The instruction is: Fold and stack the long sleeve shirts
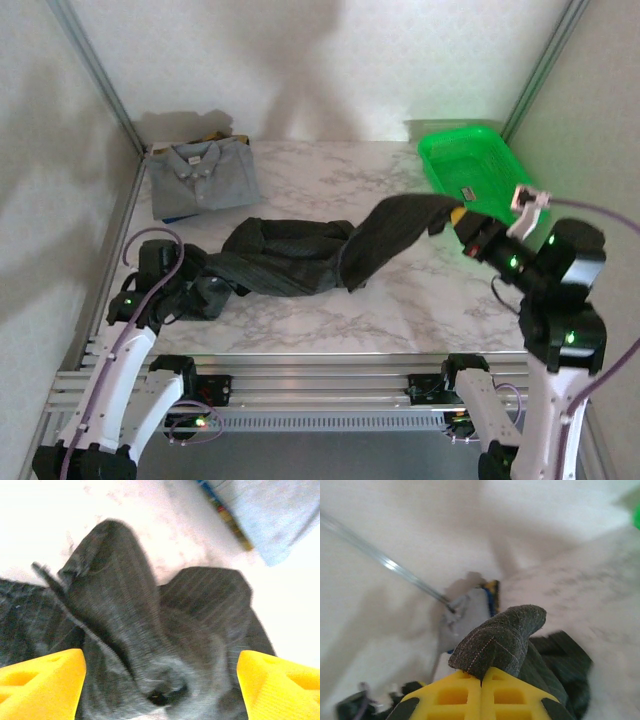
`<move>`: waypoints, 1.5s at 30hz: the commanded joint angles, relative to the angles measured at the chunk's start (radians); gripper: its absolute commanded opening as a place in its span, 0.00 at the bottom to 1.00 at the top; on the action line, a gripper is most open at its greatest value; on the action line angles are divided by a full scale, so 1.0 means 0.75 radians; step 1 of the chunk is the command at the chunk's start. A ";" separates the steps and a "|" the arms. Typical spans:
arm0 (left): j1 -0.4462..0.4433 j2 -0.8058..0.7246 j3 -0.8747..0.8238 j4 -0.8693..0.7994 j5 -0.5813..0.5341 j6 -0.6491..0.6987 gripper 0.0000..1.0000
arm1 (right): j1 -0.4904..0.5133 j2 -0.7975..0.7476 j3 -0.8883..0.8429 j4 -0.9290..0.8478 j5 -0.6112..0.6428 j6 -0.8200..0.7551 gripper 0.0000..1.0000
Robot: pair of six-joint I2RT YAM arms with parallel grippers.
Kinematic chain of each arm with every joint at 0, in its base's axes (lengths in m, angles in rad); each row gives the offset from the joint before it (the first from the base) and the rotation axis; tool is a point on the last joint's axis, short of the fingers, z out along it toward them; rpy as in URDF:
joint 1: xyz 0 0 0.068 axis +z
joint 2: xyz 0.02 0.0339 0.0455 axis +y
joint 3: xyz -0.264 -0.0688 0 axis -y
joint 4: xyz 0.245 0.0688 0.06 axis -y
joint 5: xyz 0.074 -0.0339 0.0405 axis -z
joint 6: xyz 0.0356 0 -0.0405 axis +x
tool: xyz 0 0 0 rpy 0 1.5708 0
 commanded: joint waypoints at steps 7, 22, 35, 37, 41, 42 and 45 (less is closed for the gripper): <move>-0.033 0.079 0.268 -0.081 -0.096 0.098 0.86 | -0.006 -0.069 -0.409 -0.475 0.621 0.157 0.00; -0.203 0.865 0.770 -0.030 0.121 0.621 0.91 | 0.015 0.152 -0.529 -0.468 0.588 0.040 0.57; -0.227 1.407 1.047 -0.111 0.083 0.872 0.88 | 0.558 1.023 -0.111 -0.040 0.469 -0.253 0.61; -0.215 1.453 1.031 -0.103 0.117 0.867 0.84 | 0.557 1.166 -0.098 0.066 0.415 -0.261 0.61; -0.197 1.407 0.948 -0.113 0.133 0.841 0.83 | 0.560 1.429 -0.004 0.166 0.381 -0.288 0.59; -0.186 1.380 0.913 -0.118 0.136 0.821 0.83 | 0.559 1.471 0.014 0.182 0.380 -0.294 0.59; -0.171 1.266 0.761 -0.109 0.183 0.773 0.82 | 0.561 1.574 0.043 0.270 0.347 -0.311 0.59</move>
